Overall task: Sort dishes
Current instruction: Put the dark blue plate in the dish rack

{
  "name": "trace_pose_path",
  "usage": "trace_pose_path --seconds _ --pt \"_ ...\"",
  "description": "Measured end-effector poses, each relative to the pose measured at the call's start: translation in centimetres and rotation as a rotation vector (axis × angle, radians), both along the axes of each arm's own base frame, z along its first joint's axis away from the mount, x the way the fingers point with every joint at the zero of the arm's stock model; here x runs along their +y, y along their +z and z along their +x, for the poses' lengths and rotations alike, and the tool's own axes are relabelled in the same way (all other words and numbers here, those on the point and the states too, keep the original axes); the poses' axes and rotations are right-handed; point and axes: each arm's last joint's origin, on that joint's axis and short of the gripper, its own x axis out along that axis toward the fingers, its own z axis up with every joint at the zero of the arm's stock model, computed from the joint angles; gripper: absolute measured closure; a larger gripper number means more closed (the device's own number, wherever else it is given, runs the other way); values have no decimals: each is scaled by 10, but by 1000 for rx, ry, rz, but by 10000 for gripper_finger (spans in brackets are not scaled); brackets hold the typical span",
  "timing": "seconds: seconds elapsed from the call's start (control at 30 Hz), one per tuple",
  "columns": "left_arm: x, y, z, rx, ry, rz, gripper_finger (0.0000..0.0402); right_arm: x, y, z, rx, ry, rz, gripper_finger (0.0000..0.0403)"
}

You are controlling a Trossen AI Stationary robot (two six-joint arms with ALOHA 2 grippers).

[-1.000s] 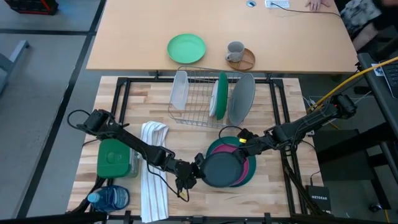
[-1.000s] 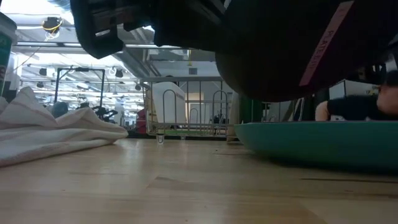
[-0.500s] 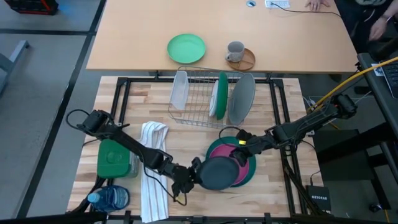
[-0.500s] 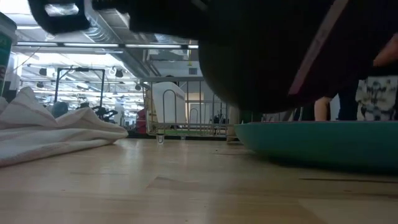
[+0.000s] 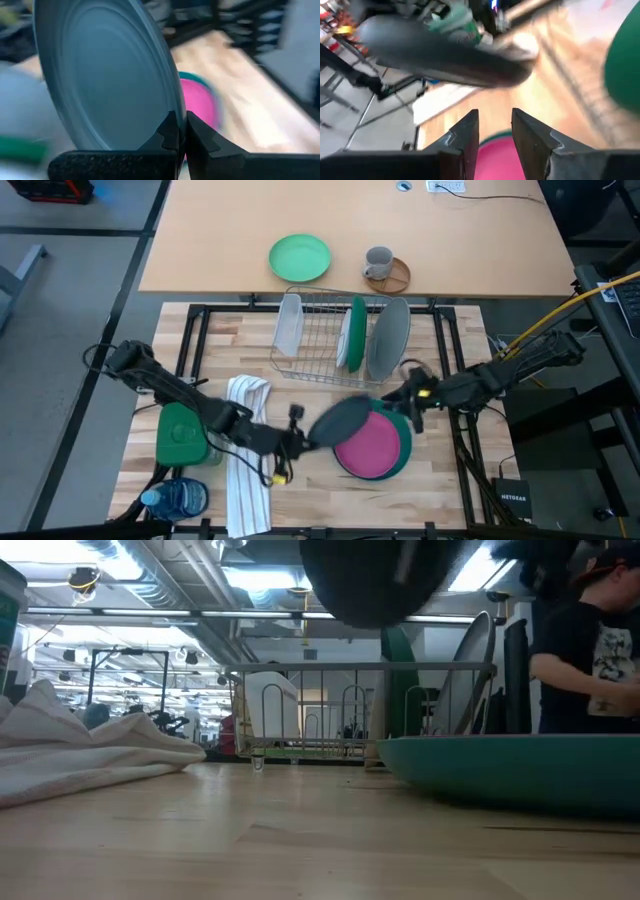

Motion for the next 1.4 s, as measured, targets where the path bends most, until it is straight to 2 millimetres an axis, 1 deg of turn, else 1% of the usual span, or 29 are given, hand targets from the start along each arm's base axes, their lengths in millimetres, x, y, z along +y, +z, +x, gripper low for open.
trace_pose_path --seconds 0.1,0.2,0.27,0.37,0.43,0.6,0.7,0.8,0.9,1.07,1.2,1.4 --pt "17 16 -8 -29 110 3 401 -9 13 -16 -93 -41 -71 283" --pt "38 27 -10 -43 193 -20 401 -18 21 -30 -152 -98 -131 283" --pt "56 33 -10 -61 259 -66 401 -23 24 -39 -168 -134 -166 283" --pt "89 39 -6 -90 386 -164 401 -29 26 -51 -181 -173 -196 283" --pt "112 39 -2 -98 439 -241 401 -33 25 -58 -172 -189 -221 283" --pt "164 38 4 -103 490 -444 401 -38 21 -69 -135 -191 -244 283" --pt "189 32 3 -133 534 -582 401 -39 18 -71 -106 -190 -250 283" --pt "209 24 2 -203 508 -710 401 -39 14 -72 -73 -188 -252 283" --pt "223 16 -1 -266 485 -820 401 -39 13 -72 -55 -187 -261 283" --pt "237 0 -7 -282 554 -905 401 -39 13 -71 -54 -187 -261 283" --pt "241 -8 -10 -283 566 -943 401 -39 13 -71 -53 -202 -267 283" --pt "240 -5 -10 -359 525 -1000 401 -39 12 -71 -51 -212 -272 283"
